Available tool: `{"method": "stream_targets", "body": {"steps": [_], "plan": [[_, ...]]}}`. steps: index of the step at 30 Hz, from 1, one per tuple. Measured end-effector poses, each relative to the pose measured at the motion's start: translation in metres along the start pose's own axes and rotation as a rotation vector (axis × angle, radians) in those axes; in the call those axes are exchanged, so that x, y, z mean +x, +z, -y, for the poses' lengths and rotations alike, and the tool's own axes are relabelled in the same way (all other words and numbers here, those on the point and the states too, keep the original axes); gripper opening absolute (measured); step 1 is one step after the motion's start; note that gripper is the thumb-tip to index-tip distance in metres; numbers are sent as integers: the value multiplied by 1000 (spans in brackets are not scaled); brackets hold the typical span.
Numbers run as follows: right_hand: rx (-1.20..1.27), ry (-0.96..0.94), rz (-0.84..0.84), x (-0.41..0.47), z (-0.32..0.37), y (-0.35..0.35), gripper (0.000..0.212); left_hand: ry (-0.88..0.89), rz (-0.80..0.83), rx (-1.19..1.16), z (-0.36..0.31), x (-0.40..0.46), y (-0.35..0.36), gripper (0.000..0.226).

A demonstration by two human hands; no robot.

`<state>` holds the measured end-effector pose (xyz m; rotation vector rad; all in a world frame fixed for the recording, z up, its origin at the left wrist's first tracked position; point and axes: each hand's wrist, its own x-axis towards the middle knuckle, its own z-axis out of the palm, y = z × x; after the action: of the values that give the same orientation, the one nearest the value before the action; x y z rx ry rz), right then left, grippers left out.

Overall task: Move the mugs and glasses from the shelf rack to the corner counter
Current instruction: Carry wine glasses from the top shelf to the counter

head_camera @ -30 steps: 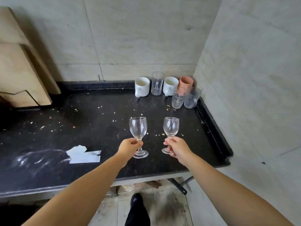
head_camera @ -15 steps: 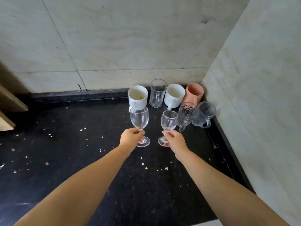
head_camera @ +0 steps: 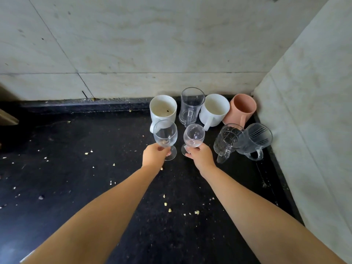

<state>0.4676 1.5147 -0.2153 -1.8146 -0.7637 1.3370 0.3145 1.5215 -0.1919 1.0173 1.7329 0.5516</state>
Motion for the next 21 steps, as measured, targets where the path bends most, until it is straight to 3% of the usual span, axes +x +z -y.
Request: {"method": "stream_targets", "body": {"steps": [14,21], "plan": [[-22,-14,32,-3,2,-7,31,41,6,24,5,1,7,11],[-80,40,15,-48,-7,-11,39,76,-23,17,22,-36,1,47]]}}
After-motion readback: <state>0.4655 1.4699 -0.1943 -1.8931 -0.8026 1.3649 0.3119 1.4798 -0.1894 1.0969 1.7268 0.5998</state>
